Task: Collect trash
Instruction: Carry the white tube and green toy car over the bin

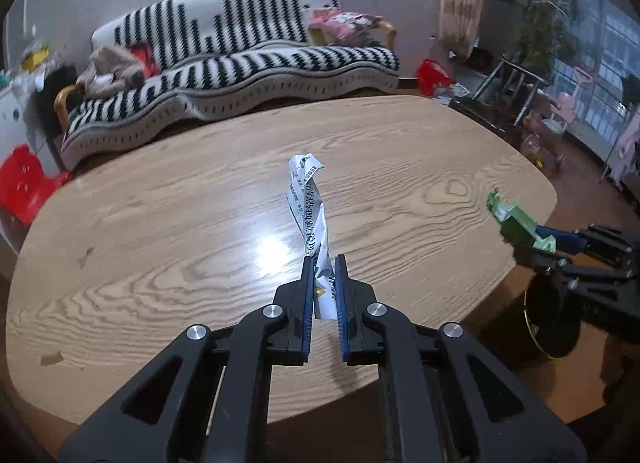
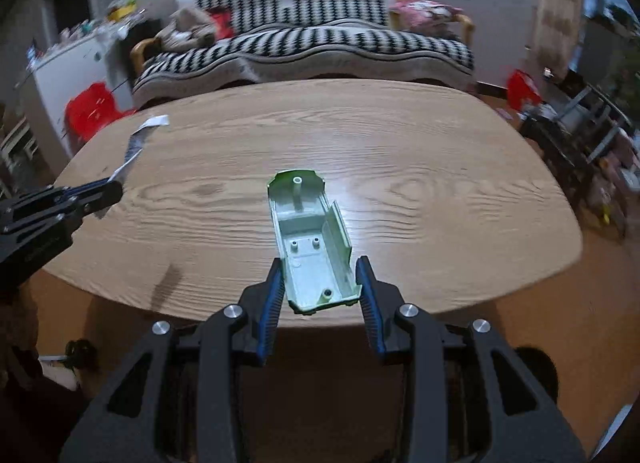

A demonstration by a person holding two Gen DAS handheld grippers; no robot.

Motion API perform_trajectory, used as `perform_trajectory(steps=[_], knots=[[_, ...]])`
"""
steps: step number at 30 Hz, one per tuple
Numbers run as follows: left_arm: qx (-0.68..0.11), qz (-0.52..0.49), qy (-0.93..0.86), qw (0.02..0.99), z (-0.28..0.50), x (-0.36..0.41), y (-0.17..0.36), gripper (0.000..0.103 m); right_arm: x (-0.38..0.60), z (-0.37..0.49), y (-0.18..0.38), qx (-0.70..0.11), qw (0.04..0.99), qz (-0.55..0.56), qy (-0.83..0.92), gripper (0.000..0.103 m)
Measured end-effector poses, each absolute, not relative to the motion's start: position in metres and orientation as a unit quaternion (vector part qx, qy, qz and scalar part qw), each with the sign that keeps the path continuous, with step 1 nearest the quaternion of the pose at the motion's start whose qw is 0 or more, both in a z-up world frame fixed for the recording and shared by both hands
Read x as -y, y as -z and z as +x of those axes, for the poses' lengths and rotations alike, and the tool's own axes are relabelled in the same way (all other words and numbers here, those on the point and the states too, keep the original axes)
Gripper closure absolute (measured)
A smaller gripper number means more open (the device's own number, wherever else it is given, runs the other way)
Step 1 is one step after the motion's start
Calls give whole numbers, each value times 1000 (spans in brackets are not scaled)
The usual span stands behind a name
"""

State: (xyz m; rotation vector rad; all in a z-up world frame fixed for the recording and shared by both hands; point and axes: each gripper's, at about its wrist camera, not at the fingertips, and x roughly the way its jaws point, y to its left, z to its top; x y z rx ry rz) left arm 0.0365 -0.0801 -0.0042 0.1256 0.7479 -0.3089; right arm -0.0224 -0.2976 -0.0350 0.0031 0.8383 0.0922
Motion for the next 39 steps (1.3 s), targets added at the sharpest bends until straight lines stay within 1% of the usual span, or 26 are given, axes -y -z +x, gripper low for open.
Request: perform_trajectory(steps=[5,8,15,21,26,33,39], knots=[[-364,65,168,914,42,113,7,94,345,-37,32,-400,916,28,-8,67],[-362,66,192,910,44,140,8,94,390,-51,32,-399,915,50,30,67],[-365,63,290,882,25,250,22,94,490,-92,50,-413,898,101,115,66],[-390,64,370,841,-3,343,56,94,567,-132,74,-430,872,146,184,66],[-423,75,419,800,-28,412,95,94,610,-154,101,-458,844,182,211,66],[-450,105,448,766,-48,458,132,94,633,-172,126,-490,819,205,218,66],[-459,106,458,754,-46,472,143,94,639,-175,128,-491,813,221,220,66]])
